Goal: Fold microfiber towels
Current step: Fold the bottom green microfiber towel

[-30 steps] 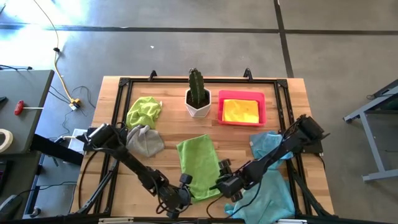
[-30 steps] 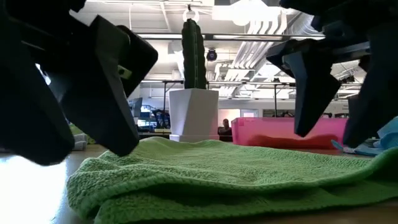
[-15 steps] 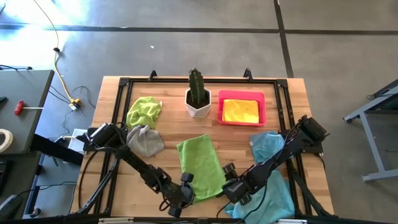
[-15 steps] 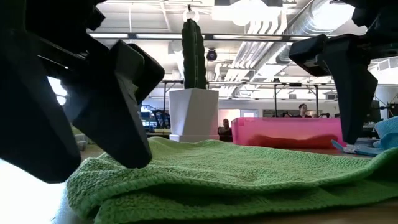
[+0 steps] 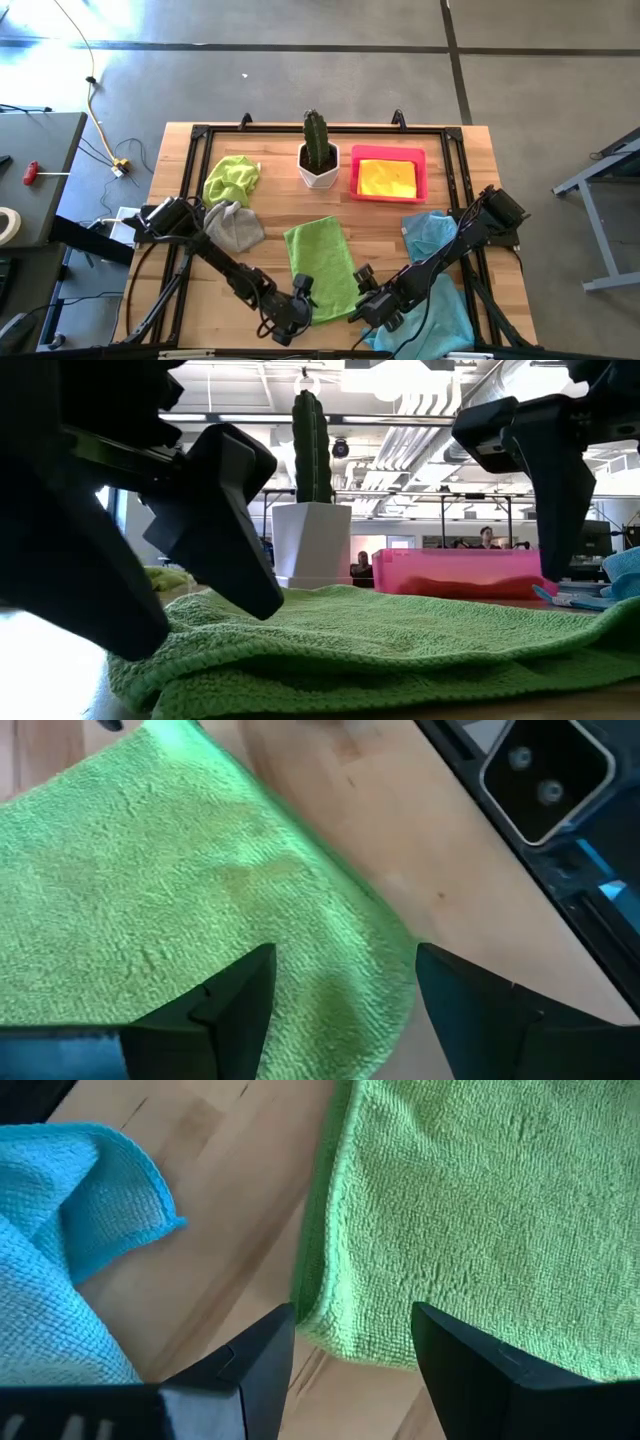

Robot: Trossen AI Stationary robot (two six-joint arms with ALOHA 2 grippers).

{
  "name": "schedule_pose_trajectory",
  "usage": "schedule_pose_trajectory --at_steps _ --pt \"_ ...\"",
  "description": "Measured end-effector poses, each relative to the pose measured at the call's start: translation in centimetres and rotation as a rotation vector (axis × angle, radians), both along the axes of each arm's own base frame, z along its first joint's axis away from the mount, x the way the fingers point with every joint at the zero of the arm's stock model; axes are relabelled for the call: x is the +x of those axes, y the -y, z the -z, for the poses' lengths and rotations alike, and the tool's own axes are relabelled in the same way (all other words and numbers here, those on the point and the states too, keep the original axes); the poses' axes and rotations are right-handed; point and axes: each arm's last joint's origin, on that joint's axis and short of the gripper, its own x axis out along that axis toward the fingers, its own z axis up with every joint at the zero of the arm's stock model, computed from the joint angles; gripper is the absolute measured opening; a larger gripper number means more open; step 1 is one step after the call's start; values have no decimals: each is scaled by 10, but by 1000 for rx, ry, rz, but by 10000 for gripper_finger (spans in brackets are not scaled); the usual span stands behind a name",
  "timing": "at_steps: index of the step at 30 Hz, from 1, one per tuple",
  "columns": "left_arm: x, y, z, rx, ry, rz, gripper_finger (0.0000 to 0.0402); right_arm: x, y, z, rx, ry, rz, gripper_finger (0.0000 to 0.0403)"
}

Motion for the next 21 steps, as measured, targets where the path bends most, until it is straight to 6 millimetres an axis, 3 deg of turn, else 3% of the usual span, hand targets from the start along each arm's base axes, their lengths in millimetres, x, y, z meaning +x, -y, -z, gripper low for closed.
schedule_pose_trajectory --at_steps 11,21 --pt "1 1 14 -29 -40 5 232 1 -7 21 -51 -14 -30 197" --pt "5 1 22 -27 -28 -44 227 4 -7 26 -51 -14 -18 183"
